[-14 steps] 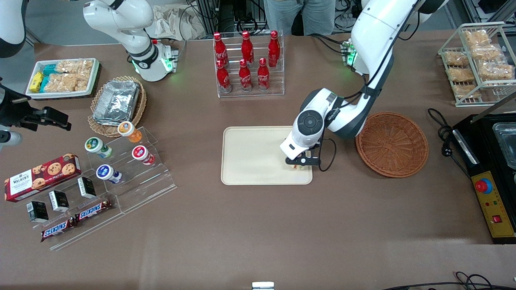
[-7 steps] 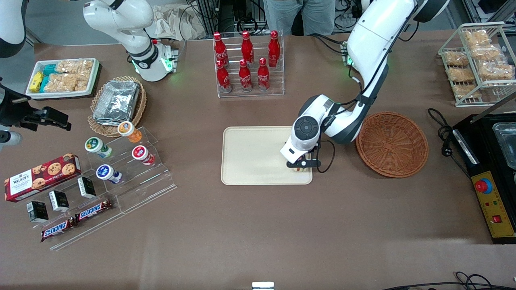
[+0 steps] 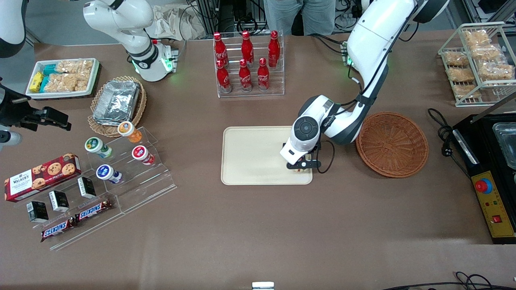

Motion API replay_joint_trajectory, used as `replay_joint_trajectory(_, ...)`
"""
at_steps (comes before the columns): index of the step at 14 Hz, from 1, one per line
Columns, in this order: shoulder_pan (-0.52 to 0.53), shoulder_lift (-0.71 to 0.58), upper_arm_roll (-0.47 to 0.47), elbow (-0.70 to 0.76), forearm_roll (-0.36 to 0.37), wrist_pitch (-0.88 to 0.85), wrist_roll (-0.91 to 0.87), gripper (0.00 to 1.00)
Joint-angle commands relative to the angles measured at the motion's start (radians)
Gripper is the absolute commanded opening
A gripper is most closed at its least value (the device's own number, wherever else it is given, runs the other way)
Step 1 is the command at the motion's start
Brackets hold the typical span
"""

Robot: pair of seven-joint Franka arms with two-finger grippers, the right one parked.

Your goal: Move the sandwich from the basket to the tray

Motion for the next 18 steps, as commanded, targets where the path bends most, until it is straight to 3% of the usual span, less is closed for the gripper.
replay_joint_trajectory(1,-0.009,-0.04,0.005,0.12,0.006,-0.169,-0.026,1.0)
replay_joint_trajectory(6,0.0,-0.056,0.032,0.436,0.019,-0.479,-0.025,1.0)
replay_joint_trajectory(10,0.001,-0.126,0.13,0.506,0.003,-0.53,0.004,1.0)
replay_joint_trajectory(11,0.001,-0.152,0.169,0.506,-0.016,-0.533,0.056,1.0)
replay_joint_trajectory(15,0.003,-0.243,0.431,0.504,-0.226,-0.619,0.396,1.0)
replay_joint_trajectory(18,0.005,-0.316,0.569,0.497,-0.238,-0.691,0.593,1.0)
